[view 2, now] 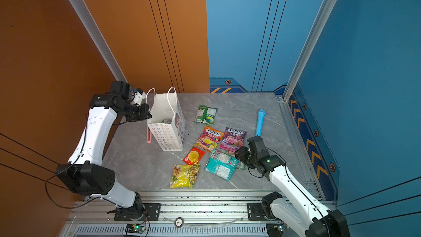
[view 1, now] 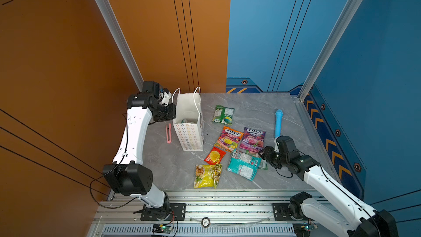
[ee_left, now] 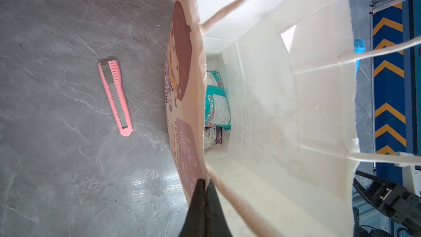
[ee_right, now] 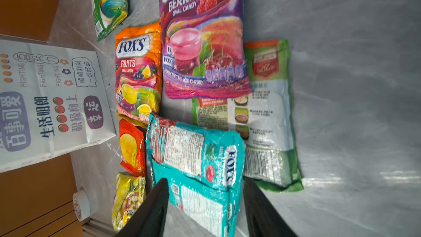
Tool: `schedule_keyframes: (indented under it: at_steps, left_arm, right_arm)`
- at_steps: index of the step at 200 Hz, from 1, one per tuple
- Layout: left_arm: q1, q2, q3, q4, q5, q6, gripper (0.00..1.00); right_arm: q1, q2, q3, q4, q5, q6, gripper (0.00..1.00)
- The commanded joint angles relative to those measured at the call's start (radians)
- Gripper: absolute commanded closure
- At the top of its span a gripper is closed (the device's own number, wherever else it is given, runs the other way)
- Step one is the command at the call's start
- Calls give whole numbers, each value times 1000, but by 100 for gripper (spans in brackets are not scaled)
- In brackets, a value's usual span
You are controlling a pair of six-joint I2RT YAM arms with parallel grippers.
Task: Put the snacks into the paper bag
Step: 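Grasp the second teal FOX'S blossom packet with the right gripper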
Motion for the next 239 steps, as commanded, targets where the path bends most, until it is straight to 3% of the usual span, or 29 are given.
schedule_keyframes:
  at_steps: [1,51,88,105,147,239]
  left_arm:
    - [7,-28,-12,-14,-7,9,100]
    - [5,-29,-10,-14,-5,4,100]
    - [4,-24,-7,-14,-6,5,100]
    - [2,-21,-5,-14,-6,5,100]
    - [2,-18,-4,-13,-4,6,100]
    - [2,-8,5,-13,-4,8,100]
  right_arm:
    - [45,-21,-48,-54,21,80,50]
    - [91,8,-155,118,-17,183,58]
    - [101,109,-167,209,-57,179,63]
    - [106,141,-166,237,-58,177,70]
    - [107,134,-145,225,-24,157,100]
    - [124,160,178,36,-5,-23,100]
